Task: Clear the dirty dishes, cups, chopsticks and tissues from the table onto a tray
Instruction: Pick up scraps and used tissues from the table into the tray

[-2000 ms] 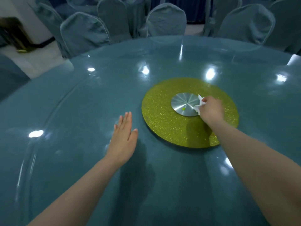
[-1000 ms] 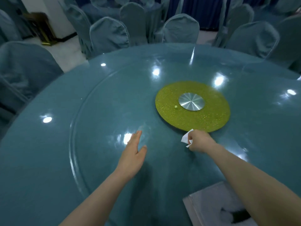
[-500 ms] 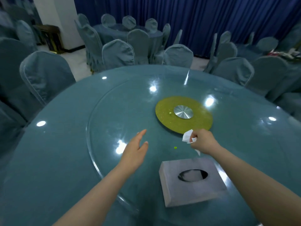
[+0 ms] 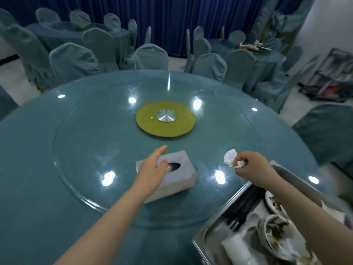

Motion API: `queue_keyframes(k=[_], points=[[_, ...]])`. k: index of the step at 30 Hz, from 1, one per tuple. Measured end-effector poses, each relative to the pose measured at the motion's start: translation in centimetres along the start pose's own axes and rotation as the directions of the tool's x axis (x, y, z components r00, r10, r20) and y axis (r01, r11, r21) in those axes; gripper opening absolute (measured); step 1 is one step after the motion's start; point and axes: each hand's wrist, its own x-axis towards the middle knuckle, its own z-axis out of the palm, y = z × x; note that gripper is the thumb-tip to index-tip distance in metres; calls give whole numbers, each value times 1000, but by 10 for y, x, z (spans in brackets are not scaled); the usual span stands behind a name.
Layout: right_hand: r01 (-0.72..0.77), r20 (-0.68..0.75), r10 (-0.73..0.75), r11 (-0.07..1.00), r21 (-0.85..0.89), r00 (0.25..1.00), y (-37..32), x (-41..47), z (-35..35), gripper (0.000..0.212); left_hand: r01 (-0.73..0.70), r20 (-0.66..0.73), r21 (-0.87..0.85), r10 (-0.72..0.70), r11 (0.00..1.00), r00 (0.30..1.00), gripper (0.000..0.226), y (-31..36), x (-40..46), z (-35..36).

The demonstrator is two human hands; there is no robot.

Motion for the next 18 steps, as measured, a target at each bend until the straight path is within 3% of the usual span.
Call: queue_keyframes(k=[4,10,13,18], points=[[-115,-25,115,993,-13,993,55,-54,-15,22,-53,106,-16,54,998,993,48,14,-16,36],[-339,131,358,929,-145,924,128,-119,18,12,-79,213,23,72,997,974,46,5,-39,76],[-414,59,416,909,-49,907,154,-140,31,7,-57,245,21,51,998,968,45,-1,-49,86],[-427,-56,427,904,19,902,161,-140,32,26,-42,256,52,27,998,966,45,-7,-58,91]])
